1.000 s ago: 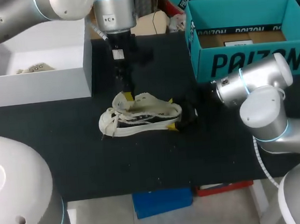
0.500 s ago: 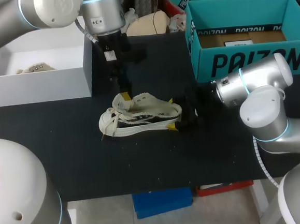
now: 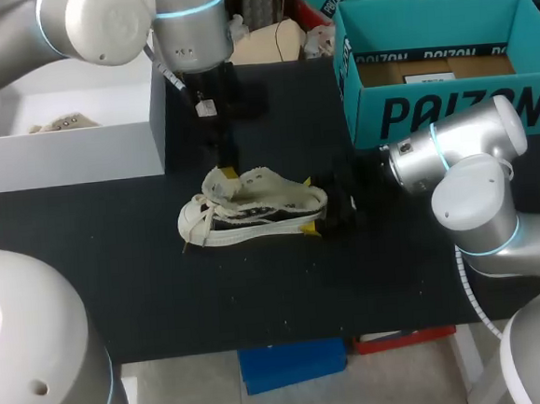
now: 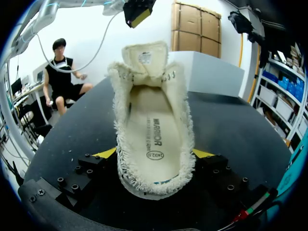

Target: Take the shoe out of the shoebox, open the shoe tongue, remove and reinsert the insole, then place the shoe into the shoebox

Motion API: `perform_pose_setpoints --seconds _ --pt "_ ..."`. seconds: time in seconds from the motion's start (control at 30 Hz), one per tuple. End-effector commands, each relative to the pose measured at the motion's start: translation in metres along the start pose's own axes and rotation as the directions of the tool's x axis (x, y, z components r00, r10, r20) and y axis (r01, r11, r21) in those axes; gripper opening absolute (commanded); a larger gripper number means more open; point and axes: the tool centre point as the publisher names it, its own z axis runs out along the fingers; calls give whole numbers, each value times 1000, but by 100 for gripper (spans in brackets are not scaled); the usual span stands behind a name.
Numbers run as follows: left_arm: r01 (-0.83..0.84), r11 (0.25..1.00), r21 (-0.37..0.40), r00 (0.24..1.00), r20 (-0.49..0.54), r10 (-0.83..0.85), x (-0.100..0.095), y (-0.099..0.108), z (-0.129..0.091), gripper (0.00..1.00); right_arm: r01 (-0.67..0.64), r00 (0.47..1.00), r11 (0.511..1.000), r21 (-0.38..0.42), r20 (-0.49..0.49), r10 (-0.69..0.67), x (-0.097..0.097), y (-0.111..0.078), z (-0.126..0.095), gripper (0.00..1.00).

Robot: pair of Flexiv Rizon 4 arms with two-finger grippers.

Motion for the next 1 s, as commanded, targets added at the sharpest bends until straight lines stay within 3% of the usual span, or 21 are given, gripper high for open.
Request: perform_pose_setpoints --seconds 0.03,0.57,1.0 --pt "13 1000 -16 999 32 -12 -3 -8 8 0 -1 1000 1000 2 1 1 -1 -2 3 0" --pt "57 998 2 998 -29 -57 -44 -15 50 0 -1 1000 1000 2 1 1 -1 -2 3 0" --pt "75 997 -15 995 -72 -76 -59 -19 82 0 -1 1000 1000 2 1 1 -1 -2 3 0"
